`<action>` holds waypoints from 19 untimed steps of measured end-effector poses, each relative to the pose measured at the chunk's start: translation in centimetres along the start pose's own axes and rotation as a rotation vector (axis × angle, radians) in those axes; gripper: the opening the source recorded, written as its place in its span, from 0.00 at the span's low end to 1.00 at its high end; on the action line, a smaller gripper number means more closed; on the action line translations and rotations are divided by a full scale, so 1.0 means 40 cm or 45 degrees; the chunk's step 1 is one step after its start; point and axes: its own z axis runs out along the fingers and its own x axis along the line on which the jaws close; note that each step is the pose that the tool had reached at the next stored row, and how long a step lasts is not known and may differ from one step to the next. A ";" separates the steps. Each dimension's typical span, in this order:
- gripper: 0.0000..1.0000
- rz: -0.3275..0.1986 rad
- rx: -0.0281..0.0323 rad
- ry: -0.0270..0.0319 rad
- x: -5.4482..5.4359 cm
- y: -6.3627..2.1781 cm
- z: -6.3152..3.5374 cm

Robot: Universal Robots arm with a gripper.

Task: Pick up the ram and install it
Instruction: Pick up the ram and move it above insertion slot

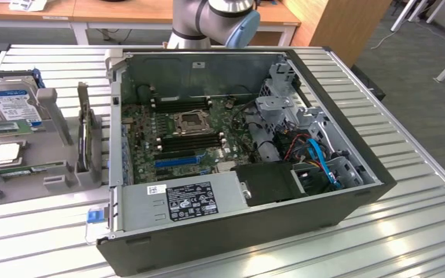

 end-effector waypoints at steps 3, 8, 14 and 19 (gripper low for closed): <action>0.12 0.000 0.0000 0.0000 0.000 0.001 -0.015; 0.12 0.000 0.0000 0.0000 -0.001 0.002 -0.044; 0.12 0.000 0.0000 0.0000 -0.002 0.003 -0.078; 0.12 0.000 0.0000 0.0000 -0.002 0.004 -0.099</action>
